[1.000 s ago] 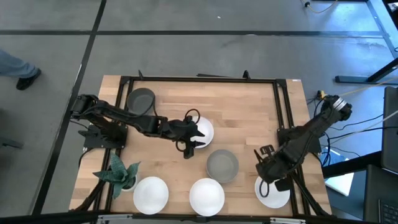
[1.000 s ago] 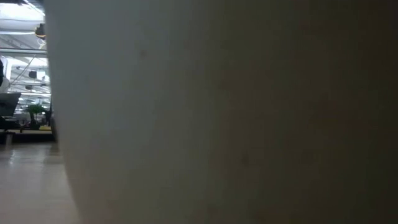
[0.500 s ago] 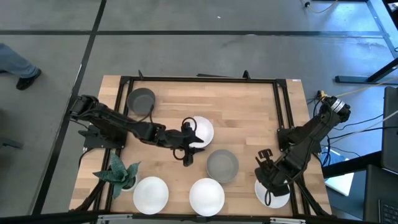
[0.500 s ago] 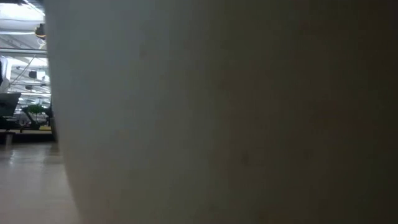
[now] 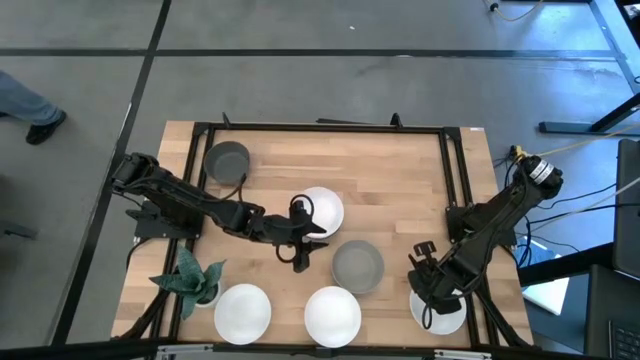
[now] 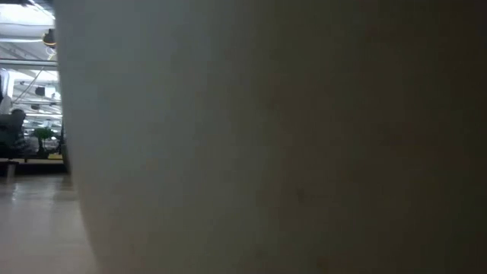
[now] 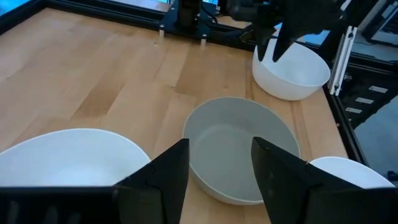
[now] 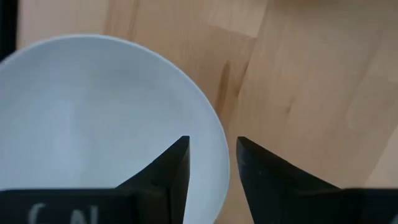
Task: Nest bowls inside each other
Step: Stack the white bowl on top of the white bowl
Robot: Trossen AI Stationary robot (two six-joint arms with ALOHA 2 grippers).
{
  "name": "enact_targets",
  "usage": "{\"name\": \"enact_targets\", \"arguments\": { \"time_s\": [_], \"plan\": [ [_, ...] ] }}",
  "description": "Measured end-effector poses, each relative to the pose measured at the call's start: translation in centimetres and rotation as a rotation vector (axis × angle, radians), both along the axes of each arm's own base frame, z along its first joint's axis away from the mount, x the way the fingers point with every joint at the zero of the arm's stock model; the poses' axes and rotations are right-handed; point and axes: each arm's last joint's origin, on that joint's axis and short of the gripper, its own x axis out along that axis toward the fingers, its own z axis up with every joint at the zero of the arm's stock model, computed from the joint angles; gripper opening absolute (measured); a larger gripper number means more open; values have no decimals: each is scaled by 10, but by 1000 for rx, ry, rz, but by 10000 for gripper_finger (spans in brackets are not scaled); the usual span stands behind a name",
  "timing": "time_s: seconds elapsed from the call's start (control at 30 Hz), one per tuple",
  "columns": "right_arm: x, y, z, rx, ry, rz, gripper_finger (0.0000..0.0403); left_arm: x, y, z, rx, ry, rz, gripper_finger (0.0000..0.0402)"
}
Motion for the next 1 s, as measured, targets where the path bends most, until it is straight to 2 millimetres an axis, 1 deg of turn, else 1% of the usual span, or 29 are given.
{"name": "enact_targets", "arguments": {
  "time_s": [0.13, 0.33, 0.47, 0.7, 1.0],
  "plan": [
    [-2, -1, -9, 16, 5, 7, 133, 0, 0, 0, -3, 0, 2, 167],
    [-4, -4, -17, 17, 18, 6, 129, 0, 0, 0, -4, 0, 4, 167],
    [-4, -4, -17, 16, 20, 1, 101, 0, 0, 0, -4, -1, 4, 167],
    [-1, -6, -17, 13, 17, -8, 13, 0, 1, 0, 6, -3, 23, 167],
    [10, -20, -17, 3, 36, -94, 6, 0, 1, 0, 7, -3, 23, 167]
  ]
}}
